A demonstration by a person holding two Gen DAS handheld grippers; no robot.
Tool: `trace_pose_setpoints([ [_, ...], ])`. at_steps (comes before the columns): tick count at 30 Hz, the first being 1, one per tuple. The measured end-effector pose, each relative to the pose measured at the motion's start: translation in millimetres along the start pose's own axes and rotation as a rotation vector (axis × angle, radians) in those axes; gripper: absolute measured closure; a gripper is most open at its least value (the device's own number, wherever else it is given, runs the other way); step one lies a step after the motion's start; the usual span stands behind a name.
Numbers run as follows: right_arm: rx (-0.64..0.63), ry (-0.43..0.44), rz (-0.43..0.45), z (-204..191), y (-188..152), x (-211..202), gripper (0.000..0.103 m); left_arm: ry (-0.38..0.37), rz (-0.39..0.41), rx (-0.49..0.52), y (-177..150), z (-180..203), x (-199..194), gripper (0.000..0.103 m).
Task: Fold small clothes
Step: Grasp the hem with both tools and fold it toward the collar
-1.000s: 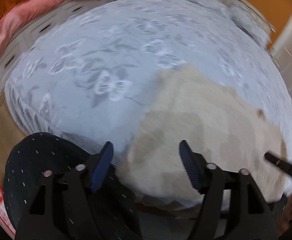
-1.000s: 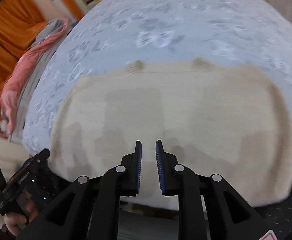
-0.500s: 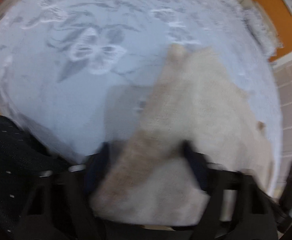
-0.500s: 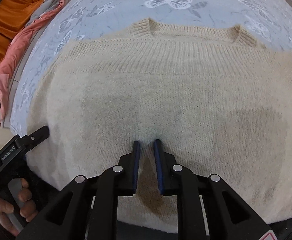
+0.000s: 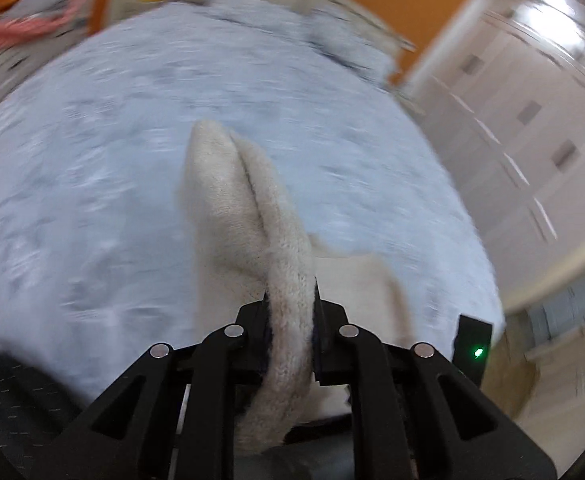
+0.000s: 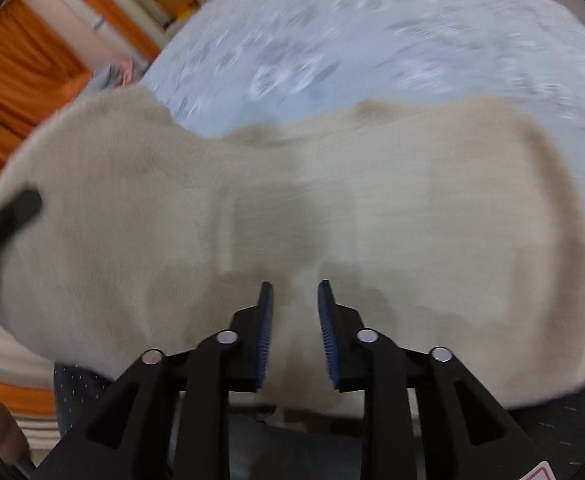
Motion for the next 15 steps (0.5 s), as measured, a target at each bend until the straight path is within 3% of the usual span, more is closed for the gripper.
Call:
trace_pose_setpoints([
  [3,0.089,-0.035,0.037,53.5,-11.8,-28.4,0.074,-0.028,-0.091,0.089,-14.9,47.1,47.0,0.088],
  [7,0.193,-0.082,0.054,107.5,-26.9,-45.3,0.070,-0.010,-0.208,0.142,-52.9,69.4,105.6,0.081],
  [9,0.229,-0.077,0.061,123.7,-32.1,-54.0,0.070,0.000,-0.233,0.164,-68.9,71.6,102.9,0.067],
  [10,0.229,-0.074,0.068,127.2,-32.4,-57.4,0.067,0.001,-0.237,0.177,-75.8,71.3,96.8,0.049],
  [11,0.221,-0.068,0.077,127.5,-32.2,-61.0,0.063,0.014,-0.233,0.189,-81.7,66.4,85.0,0.038],
  [13,0.205,-0.045,0.081,120.8,-29.6,-62.5,0.047,0.058,-0.223,0.215,-93.2,51.7,62.4,0.033],
  [15,0.183,0.010,0.072,114.3,-20.5,-55.8,0.040,0.139,-0.237,0.206,-106.7,28.6,52.0,0.030],
])
Point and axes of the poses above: each gripper's, at about its wrist camera, not at the fingertips, and x roughly the way its jaws point, z to its right, y to its top, the point moved 3 cm from there along x, roughly the way its jaws point, and after that the axes turned 9 degrees about -y, right-handed, at the moved point
